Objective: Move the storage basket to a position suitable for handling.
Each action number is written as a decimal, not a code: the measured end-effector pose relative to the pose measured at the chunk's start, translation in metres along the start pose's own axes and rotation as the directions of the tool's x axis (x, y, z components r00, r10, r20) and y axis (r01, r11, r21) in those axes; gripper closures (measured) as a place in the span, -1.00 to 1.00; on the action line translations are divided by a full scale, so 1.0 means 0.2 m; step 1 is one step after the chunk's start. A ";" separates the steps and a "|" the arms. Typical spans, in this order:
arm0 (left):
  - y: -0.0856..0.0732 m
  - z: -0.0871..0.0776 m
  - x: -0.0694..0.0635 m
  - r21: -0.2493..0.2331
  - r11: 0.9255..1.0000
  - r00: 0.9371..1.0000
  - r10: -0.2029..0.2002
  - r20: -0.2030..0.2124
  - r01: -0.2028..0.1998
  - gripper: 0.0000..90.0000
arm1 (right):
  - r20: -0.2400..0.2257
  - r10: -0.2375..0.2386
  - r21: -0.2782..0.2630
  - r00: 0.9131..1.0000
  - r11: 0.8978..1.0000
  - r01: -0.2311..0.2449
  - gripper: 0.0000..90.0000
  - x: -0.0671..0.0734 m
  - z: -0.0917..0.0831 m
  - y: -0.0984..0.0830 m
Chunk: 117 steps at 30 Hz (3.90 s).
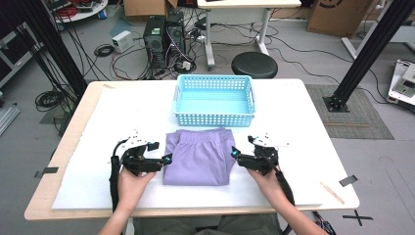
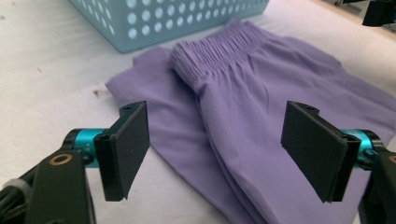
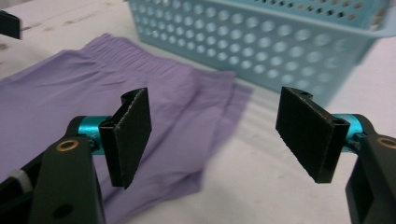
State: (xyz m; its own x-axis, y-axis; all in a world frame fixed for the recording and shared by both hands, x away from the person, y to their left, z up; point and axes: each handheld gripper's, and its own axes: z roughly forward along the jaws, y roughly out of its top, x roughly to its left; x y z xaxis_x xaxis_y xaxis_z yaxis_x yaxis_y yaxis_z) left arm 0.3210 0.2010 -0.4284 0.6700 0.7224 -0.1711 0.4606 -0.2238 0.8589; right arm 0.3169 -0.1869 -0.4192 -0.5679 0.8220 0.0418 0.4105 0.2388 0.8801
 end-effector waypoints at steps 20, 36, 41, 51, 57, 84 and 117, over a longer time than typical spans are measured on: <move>-0.07 0.10 -0.05 0.158 0.981 0.988 -0.091 -0.121 0.110 -0.42 | 0.008 0.056 0.336 0.998 0.940 -0.056 -0.51 0.14 0.18 -0.06; -0.05 0.14 -0.12 0.142 0.983 0.968 -0.083 -0.236 0.119 0.31 | -0.014 0.016 0.315 1.000 0.949 -0.011 0.55 0.16 0.18 -0.06; -0.05 0.15 -0.10 0.136 0.981 0.968 -0.108 -0.228 0.141 0.55 | -0.057 0.022 0.313 0.998 0.950 -0.003 0.80 0.15 0.18 -0.06; -0.02 0.23 -0.12 0.134 0.981 0.983 -0.125 -0.138 0.143 0.90 | -0.080 0.042 0.323 0.996 0.946 -0.013 0.88 0.12 0.16 -0.06; 0.00 0.28 -0.20 0.153 0.980 0.990 -0.119 -0.070 0.129 0.90 | -0.061 0.058 0.330 0.996 0.943 -0.035 0.88 0.02 0.09 -0.08; -0.04 0.31 -0.48 0.213 0.977 0.995 -0.024 0.100 0.002 0.90 | -0.060 0.050 0.317 0.997 0.948 -0.029 0.87 -0.07 -0.28 -0.27; 0.24 0.14 -0.12 -0.082 0.995 0.998 0.052 -0.042 -0.055 -0.27 | 0.026 -0.062 -0.017 0.998 0.998 0.063 -0.32 -0.37 -0.22 0.02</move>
State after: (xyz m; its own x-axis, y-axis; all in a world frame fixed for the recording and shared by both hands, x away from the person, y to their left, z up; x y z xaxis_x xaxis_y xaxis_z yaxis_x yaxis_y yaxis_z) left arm 0.3439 0.1546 -0.3978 0.6680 0.7366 -0.1058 0.3733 -0.2088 0.9039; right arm 0.3290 -0.2696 -0.3973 -0.5738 0.8186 -0.0253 0.3615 0.2809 0.8891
